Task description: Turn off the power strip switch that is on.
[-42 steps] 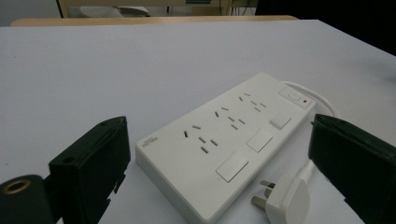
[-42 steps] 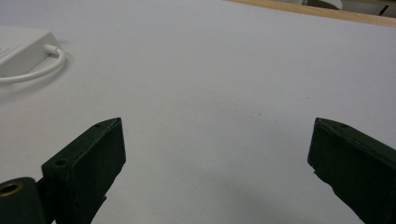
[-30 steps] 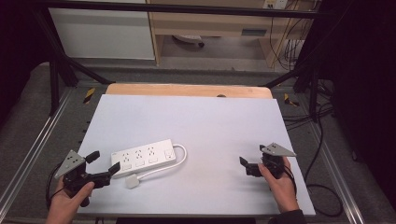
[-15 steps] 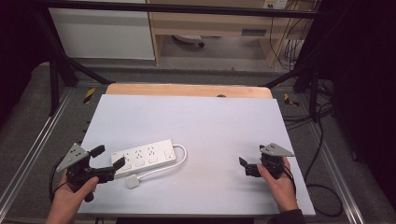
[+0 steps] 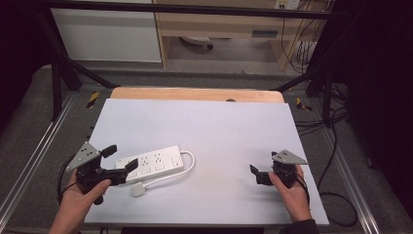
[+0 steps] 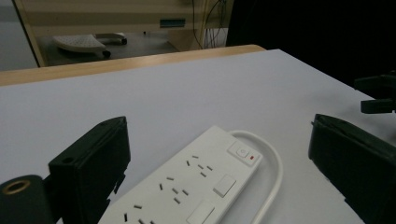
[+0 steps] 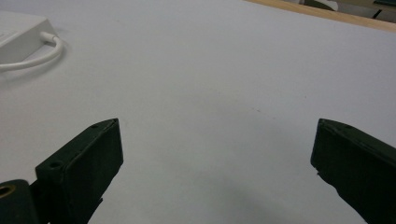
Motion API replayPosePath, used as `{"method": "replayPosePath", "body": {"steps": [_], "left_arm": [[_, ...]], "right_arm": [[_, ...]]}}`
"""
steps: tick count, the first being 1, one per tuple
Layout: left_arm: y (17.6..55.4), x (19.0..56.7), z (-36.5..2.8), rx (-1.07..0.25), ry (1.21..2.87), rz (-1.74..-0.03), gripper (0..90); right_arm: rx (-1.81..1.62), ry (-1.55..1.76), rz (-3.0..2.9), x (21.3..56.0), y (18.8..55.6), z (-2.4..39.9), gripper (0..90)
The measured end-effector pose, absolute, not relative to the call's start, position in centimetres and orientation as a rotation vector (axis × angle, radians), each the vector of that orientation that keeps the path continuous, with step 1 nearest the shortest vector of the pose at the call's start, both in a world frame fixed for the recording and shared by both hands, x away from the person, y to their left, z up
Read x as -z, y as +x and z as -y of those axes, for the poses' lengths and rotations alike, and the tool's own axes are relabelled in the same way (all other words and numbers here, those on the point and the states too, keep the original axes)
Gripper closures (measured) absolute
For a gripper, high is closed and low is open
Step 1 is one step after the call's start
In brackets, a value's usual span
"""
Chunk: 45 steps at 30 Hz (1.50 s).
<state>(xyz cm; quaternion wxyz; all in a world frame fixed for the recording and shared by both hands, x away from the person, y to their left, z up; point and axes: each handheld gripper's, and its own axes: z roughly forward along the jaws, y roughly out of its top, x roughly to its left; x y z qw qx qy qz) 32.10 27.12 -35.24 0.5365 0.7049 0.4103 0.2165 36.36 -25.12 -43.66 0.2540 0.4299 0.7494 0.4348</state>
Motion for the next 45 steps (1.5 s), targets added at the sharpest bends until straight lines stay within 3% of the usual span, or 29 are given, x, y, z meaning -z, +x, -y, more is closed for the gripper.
{"method": "replayPosePath", "body": {"steps": [22,45], "left_arm": [[34.4,32.9,-23.1,-0.469,1.725,-0.923,7.6],[36.3,34.5,-20.5,-0.462,1.822,-0.907,11.6]], "right_arm": [[-1.150,1.161,-2.066,43.7,36.3,25.0,3.0],[-1.147,1.172,-2.066,43.8,36.3,25.0,3.0]]}}
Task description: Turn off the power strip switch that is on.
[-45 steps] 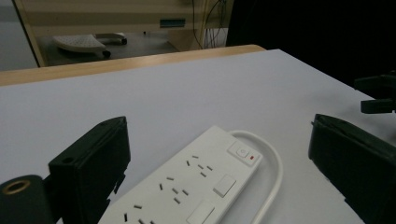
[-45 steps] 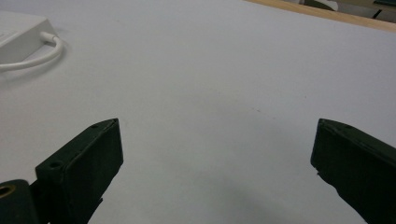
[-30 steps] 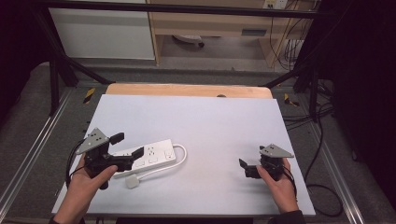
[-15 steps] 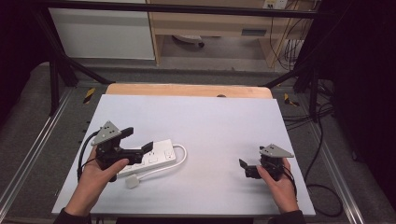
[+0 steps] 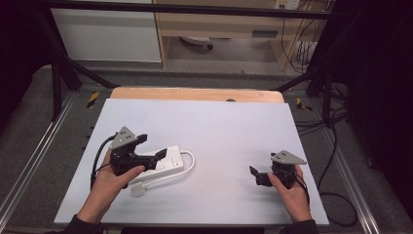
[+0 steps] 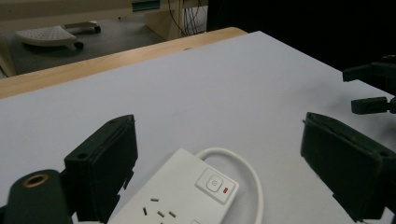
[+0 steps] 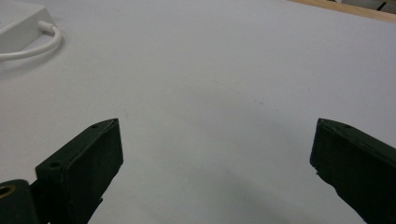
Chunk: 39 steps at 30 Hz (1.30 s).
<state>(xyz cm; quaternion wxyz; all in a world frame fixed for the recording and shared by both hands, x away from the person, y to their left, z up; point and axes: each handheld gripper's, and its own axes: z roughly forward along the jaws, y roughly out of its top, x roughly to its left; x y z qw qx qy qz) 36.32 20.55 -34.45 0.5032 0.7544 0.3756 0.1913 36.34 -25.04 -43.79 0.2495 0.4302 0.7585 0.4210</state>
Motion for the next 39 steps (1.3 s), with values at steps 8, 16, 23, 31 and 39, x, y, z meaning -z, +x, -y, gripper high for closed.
{"method": "replayPosePath", "body": {"steps": [8,16,23,31,39], "left_arm": [[36.6,35.3,-20.0,-0.448,1.844,-0.910,17.8],[36.8,36.4,-19.3,-0.432,1.879,-0.901,29.5],[37.0,36.8,-19.2,-0.424,1.884,-0.904,36.8],[36.9,36.9,-19.2,-0.423,1.905,-0.886,45.3],[37.1,37.2,-19.3,-0.413,1.913,-0.887,54.1]], "right_arm": [[-1.146,1.173,-2.066,43.8,36.4,25.1,2.9],[-1.134,1.194,-2.072,43.9,36.4,25.2,3.1],[-1.137,1.191,-2.074,43.9,36.4,25.2,3.0],[-1.134,1.193,-2.071,43.9,36.3,25.3,3.0],[-1.133,1.196,-2.071,43.9,36.3,25.3,3.0]]}}
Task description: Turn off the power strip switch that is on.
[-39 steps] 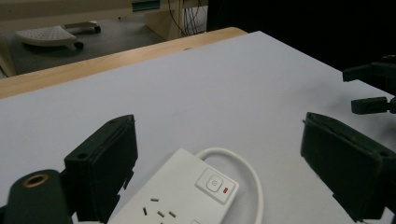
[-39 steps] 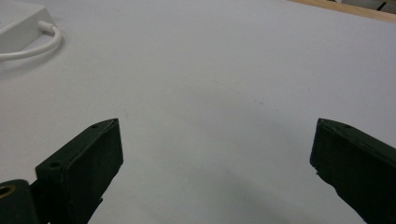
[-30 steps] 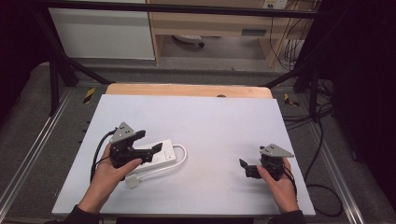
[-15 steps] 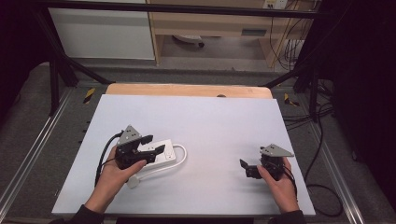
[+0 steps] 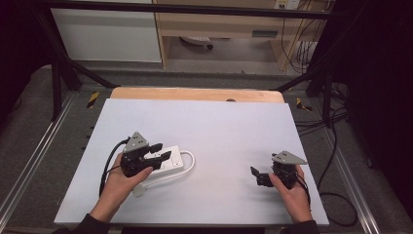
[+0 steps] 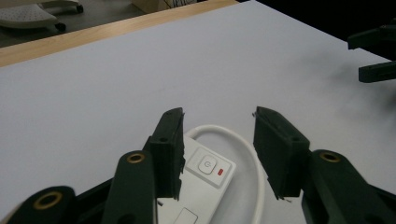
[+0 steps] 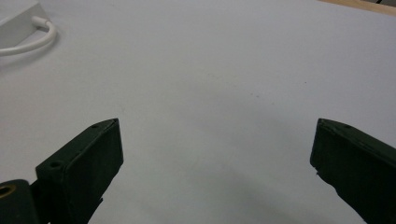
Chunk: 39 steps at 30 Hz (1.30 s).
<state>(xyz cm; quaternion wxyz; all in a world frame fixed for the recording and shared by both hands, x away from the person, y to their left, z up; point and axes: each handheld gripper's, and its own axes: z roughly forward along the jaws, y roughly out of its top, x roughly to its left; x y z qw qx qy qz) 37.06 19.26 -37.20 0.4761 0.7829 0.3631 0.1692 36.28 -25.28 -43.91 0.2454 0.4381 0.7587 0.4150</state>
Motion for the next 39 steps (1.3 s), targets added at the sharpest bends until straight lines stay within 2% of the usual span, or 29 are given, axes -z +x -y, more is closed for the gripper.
{"method": "replayPosePath", "body": {"steps": [26,39], "left_arm": [[37.4,38.7,-19.5,-0.384,1.950,-0.895,81.8],[37.7,39.3,-19.7,-0.356,1.975,-0.912,89.1]], "right_arm": [[-1.119,1.196,-2.082,44.0,36.3,25.3,3.0],[-1.118,1.192,-2.084,44.0,36.4,25.3,2.9]]}}
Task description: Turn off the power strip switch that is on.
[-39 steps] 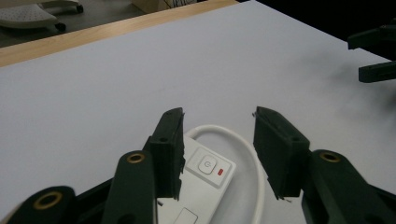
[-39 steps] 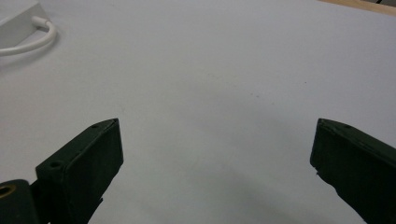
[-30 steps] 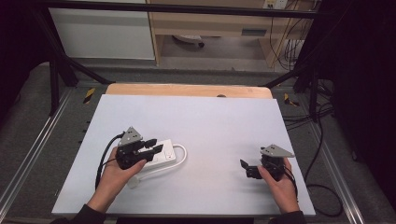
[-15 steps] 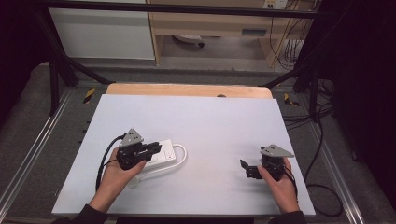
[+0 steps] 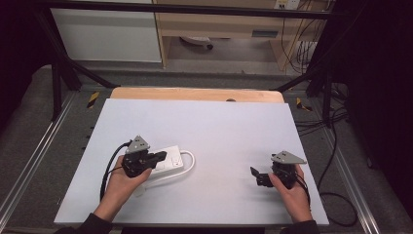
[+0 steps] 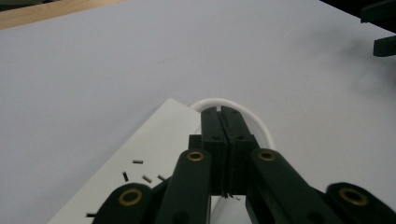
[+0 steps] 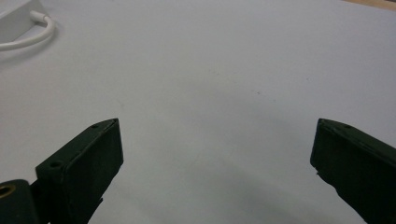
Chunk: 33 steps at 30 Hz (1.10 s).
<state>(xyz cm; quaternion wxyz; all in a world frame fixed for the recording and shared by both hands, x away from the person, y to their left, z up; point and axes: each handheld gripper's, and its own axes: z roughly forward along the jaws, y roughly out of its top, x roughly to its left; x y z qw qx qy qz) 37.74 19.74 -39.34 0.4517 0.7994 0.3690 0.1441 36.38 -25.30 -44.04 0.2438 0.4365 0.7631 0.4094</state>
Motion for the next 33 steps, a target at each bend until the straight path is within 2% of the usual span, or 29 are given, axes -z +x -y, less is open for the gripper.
{"method": "replayPosePath", "body": {"steps": [33], "left_arm": [[37.4,40.8,-21.1,-0.329,2.030,-0.990,89.9]], "right_arm": [[-1.115,1.196,-2.088,44.0,36.3,25.3,2.9]]}}
